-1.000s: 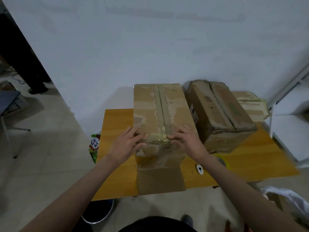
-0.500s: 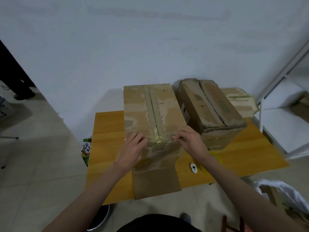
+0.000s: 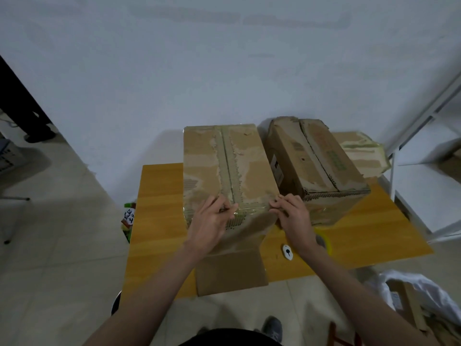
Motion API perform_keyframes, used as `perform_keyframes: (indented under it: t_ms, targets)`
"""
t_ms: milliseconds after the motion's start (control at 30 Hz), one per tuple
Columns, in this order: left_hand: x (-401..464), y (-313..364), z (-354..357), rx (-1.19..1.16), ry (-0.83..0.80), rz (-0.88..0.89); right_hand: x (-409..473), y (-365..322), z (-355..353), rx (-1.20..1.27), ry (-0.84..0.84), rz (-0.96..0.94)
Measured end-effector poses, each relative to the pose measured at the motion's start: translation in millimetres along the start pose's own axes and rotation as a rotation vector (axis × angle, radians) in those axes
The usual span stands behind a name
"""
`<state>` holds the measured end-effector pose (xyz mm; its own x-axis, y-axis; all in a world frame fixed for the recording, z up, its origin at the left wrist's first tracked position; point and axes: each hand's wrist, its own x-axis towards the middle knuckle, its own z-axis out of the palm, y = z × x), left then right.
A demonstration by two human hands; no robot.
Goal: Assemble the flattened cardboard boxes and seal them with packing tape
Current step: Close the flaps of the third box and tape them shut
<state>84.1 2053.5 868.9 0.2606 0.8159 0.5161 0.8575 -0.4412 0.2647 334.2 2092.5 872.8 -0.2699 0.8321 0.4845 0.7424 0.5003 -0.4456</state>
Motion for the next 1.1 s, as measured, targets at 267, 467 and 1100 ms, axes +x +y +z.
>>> perform_keyframes:
  t_ms: [267,467,1100]
  targets:
    - [-31,-8,-50,0.106,0.013,-0.210,-20,-50,14,-0.020,-0.046,-0.213]
    - [-23,23,-62,0.291,-0.348,-0.691,23,-93,26,0.162,-0.120,-0.241]
    - [-28,-7,-55,0.159,-0.343,-0.842,177,16,66,-0.226,-0.415,0.120]
